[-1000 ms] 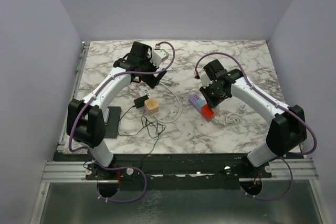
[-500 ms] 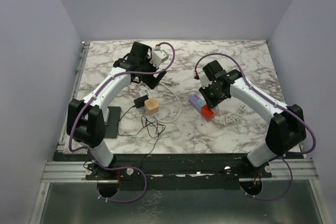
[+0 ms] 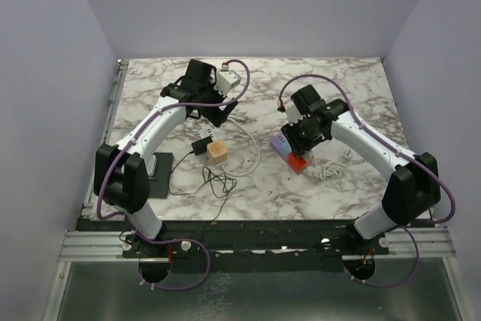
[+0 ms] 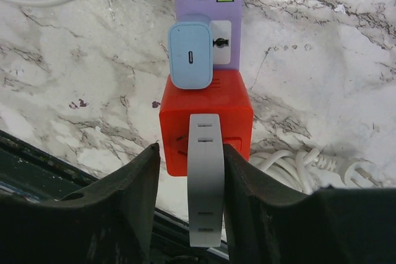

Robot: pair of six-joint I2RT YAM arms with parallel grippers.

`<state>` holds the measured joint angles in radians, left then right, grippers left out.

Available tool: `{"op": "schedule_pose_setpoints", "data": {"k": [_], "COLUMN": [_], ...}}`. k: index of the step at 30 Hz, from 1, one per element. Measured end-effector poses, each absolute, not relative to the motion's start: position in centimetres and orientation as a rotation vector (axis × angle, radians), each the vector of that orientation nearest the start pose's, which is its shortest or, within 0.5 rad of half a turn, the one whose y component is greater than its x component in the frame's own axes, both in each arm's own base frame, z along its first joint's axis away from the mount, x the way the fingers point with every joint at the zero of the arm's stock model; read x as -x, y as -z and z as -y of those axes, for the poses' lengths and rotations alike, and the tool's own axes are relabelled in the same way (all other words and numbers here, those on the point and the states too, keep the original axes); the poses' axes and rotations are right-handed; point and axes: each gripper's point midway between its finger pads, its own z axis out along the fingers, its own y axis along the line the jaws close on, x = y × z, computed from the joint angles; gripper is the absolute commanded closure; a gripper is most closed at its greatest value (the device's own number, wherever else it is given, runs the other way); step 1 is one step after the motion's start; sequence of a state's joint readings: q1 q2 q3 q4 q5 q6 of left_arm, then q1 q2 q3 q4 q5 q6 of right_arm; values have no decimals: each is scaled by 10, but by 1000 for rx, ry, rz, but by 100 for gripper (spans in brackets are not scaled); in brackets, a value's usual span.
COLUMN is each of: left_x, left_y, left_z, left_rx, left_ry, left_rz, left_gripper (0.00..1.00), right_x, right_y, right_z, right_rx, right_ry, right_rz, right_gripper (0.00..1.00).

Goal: Insert the plug
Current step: Insert the plug into the socket.

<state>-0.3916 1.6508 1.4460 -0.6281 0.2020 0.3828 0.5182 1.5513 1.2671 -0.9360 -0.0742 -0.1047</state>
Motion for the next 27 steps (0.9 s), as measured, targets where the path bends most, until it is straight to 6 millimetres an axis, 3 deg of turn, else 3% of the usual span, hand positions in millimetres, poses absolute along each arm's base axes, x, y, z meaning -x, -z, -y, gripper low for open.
{"op": "schedule_pose_setpoints", "data": {"k": [7, 17, 27], "left_x": [-392, -392, -392], "left_y": [-172, -172, -172], "left_z": [183, 183, 183], "left_rx": [-993, -993, -994], "left_ry": [248, 248, 247], "left_rz": [-2192, -2192, -2191], "left_gripper": [8, 8, 7], "right_x": [-267, -270, -273], "right_y": [-131, -133, -131], "right_z": [-159, -154, -150], "right_rx": [862, 850, 836], "right_ry": [-189, -150, -116], "right_rz": [-2630, -2614, -2585], "right_gripper": [65, 98, 99]}}
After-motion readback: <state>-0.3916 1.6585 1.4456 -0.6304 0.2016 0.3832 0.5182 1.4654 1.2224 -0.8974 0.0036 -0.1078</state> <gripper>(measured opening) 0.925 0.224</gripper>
